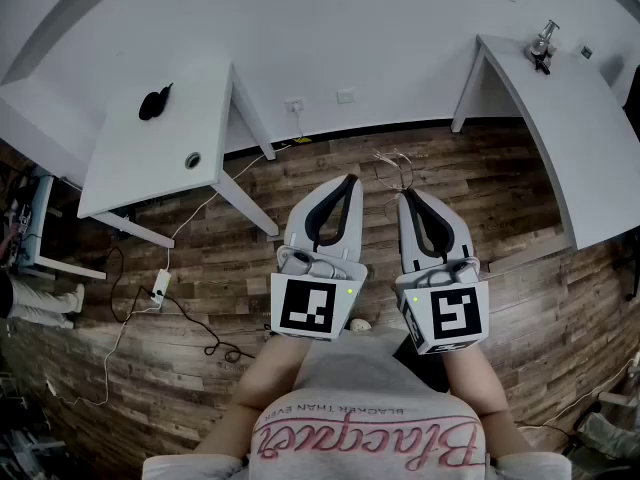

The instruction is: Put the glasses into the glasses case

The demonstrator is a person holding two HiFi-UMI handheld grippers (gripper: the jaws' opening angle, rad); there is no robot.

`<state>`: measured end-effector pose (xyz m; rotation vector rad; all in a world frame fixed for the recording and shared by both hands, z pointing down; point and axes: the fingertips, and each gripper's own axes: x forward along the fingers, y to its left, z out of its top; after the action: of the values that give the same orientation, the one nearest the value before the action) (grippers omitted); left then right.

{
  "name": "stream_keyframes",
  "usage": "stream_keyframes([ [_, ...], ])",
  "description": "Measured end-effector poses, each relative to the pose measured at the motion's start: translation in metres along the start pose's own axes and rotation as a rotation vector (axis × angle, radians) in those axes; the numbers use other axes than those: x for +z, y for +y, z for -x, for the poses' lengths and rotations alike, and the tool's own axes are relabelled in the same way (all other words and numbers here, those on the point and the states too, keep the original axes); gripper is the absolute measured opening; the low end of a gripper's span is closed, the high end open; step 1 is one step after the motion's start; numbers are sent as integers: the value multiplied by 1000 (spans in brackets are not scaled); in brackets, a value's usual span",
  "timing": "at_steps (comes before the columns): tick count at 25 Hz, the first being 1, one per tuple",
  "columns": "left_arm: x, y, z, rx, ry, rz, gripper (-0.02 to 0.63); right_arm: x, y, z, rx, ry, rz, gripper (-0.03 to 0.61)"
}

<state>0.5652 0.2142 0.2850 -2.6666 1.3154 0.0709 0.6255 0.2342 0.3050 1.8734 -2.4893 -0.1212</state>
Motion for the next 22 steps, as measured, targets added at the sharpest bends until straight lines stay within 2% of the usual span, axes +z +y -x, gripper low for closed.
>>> stream_keyframes([
  [5, 3, -3, 9, -14, -2, -5, 7, 5, 8, 4, 1, -12, 2, 17],
  [11, 7, 8, 24, -5, 2, -8, 6, 9, 24, 4, 29, -25, -64, 17],
  [16, 6, 32, 44, 27, 7, -2, 6, 12, 46, -2, 41, -19, -52, 17],
  [22, 4, 76, 66, 88, 20, -6, 7, 16, 87, -27, 102, -9, -42, 17],
])
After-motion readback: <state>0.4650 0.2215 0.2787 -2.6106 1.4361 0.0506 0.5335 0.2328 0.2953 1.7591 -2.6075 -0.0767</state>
